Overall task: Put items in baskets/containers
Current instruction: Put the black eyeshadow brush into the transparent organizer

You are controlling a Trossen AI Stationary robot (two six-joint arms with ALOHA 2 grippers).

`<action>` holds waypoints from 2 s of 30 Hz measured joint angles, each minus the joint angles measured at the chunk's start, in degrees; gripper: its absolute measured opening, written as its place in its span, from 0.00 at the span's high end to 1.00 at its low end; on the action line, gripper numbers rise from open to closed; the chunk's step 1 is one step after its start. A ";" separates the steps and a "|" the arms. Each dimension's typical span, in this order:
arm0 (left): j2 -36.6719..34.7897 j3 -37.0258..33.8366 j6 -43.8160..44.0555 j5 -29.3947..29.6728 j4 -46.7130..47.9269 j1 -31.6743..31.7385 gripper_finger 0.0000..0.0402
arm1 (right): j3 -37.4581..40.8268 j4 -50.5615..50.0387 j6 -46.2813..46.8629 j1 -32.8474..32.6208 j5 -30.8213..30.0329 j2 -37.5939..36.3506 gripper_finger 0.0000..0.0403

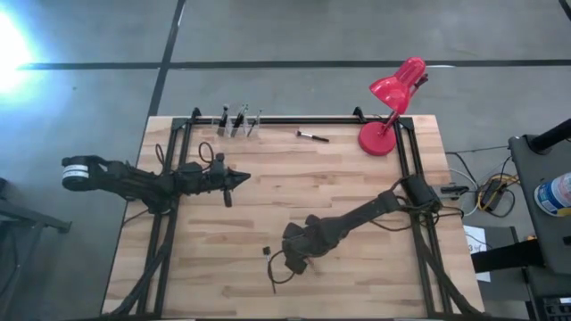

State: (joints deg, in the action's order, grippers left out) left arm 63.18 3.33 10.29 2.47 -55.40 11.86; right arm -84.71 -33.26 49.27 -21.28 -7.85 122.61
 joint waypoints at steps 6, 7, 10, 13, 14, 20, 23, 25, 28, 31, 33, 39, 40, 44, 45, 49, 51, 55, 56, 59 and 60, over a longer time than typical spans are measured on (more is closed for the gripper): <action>0.00 0.00 0.87 0.64 0.12 -0.02 1.00 | -0.07 -0.10 -5.04 -0.03 -0.57 -0.75 0.98; 0.00 0.00 0.87 0.62 0.13 -0.02 1.00 | -0.07 -0.10 -6.09 -0.11 -0.56 -0.95 0.98; 0.00 0.00 0.87 0.62 0.13 -0.02 1.00 | 0.15 -0.43 -9.15 -0.64 -2.21 -2.46 0.98; 0.00 -0.02 0.91 0.24 0.11 -0.02 1.00 | 0.65 -0.12 -11.65 -1.29 -5.46 -4.20 0.98; 0.00 -0.02 0.94 -0.25 0.13 -0.02 1.00 | 1.03 -0.28 -12.49 -1.56 -7.05 -4.81 0.98; 0.02 -0.07 2.38 -6.56 -1.39 -0.68 1.00 | 6.32 7.33 -18.04 -4.26 -18.79 -11.46 0.98; 0.07 -0.07 2.30 -9.39 -3.47 -2.01 1.00 | 13.18 19.62 -23.01 -4.85 -22.13 -15.95 0.98; 0.07 0.25 2.30 -10.38 -3.94 -3.29 1.00 | 18.59 30.88 -27.59 -4.70 -23.41 -18.87 0.98; 0.16 2.20 2.58 -10.37 -3.55 -5.87 1.00 | 26.01 50.16 -35.88 -2.98 -23.52 -22.01 0.98; 1.25 5.34 2.55 -8.00 -1.32 -9.19 0.99 | 31.68 67.26 -44.85 -0.43 -22.03 -23.19 0.98; 2.68 8.13 1.79 -5.96 0.77 -11.45 0.95 | 34.28 76.12 -49.63 1.38 -19.76 -23.30 0.98; 8.16 14.85 -0.74 -2.30 2.03 -16.64 0.81 | 36.70 89.72 -52.97 5.23 -14.36 -23.15 0.98; 9.11 16.06 -1.59 -2.41 1.70 -17.38 0.79 | 36.80 90.28 -53.21 5.29 -14.31 -23.15 0.98; 12.09 19.15 -3.28 -3.02 0.33 -20.06 0.75 | 36.25 93.38 -55.71 5.01 -13.08 -23.17 0.98; 12.69 19.48 -3.59 -3.42 -0.54 -20.73 0.74 | 36.03 93.46 -55.69 4.98 -12.65 -23.17 0.98; 15.57 21.42 -4.68 -4.08 -2.88 -22.77 0.74 | 35.32 93.74 -55.94 5.06 -12.64 -23.17 0.98; 16.89 22.79 -4.70 -4.19 -3.29 -23.08 0.74 | 35.18 94.07 -56.12 5.04 -12.62 -23.16 0.98; 18.67 24.76 -4.62 -3.43 -4.17 -23.10 0.74 | 35.21 95.19 -56.50 5.01 -11.40 -23.14 0.98; 18.79 24.85 -4.60 -3.17 -3.83 -23.10 0.74 | 35.21 95.19 -56.56 5.01 -11.42 -23.15 0.98; 19.58 26.05 -4.62 -2.48 -4.59 -23.10 0.74 | 35.21 95.43 -56.73 5.03 -11.44 -23.14 0.98; 19.57 26.06 -4.77 -2.40 -4.36 -23.10 0.74 | 35.21 95.53 -56.78 5.03 -11.43 -23.14 0.98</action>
State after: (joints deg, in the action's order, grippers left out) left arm 82.75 29.40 5.52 0.06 -59.76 -11.25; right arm -49.50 62.27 -7.51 -16.25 -19.28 99.47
